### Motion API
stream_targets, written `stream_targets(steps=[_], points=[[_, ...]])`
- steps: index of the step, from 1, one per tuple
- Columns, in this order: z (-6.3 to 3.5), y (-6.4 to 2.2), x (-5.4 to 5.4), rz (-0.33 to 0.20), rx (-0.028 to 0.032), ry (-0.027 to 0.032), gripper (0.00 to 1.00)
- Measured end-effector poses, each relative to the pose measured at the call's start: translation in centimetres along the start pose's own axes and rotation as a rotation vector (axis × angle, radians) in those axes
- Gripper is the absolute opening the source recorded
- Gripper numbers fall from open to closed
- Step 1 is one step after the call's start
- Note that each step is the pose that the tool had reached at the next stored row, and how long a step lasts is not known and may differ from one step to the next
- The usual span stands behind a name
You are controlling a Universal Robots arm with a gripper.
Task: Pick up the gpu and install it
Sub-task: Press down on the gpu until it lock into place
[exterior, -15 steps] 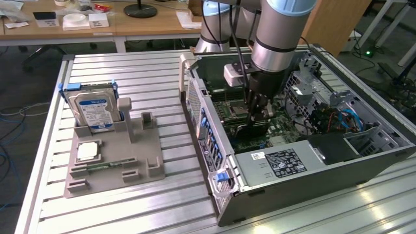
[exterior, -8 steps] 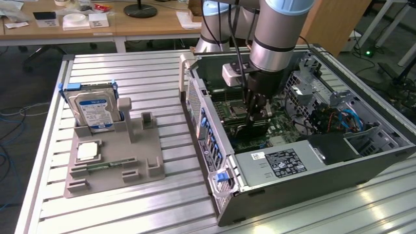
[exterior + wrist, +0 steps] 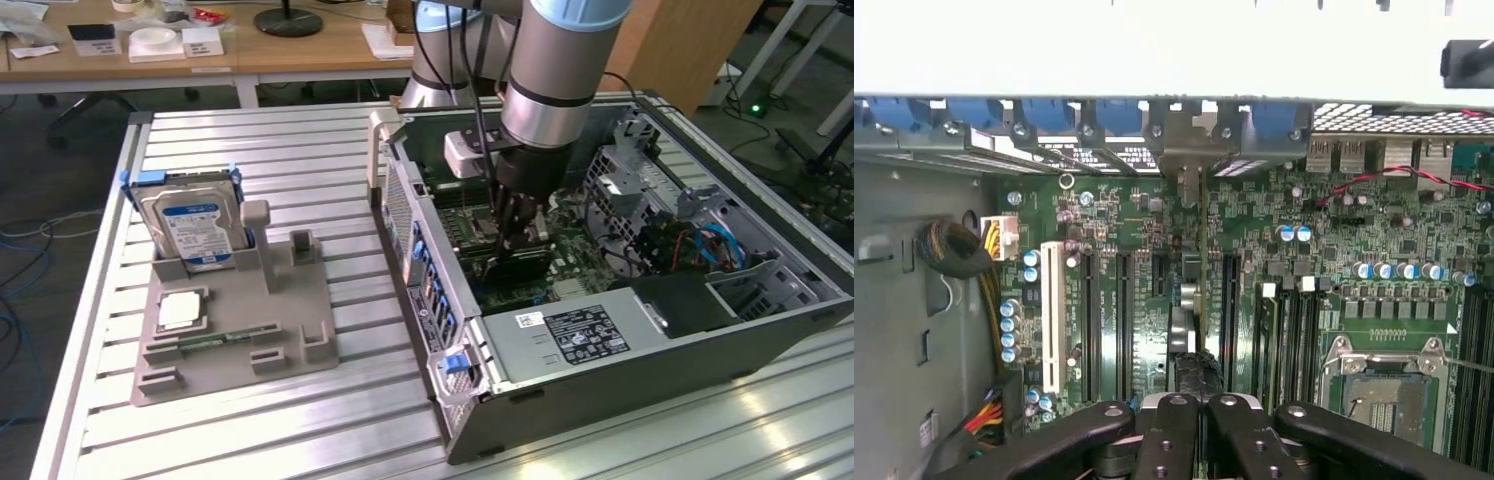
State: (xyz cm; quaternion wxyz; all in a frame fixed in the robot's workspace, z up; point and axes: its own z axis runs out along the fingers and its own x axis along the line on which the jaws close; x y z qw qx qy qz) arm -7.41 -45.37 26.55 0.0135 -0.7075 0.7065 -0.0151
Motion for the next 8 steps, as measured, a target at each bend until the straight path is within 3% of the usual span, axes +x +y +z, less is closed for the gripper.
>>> stream_targets(steps=[8], points=[[0.00, 0.01, 0.01, 0.000, 0.0000, 0.0001, 0.11]])
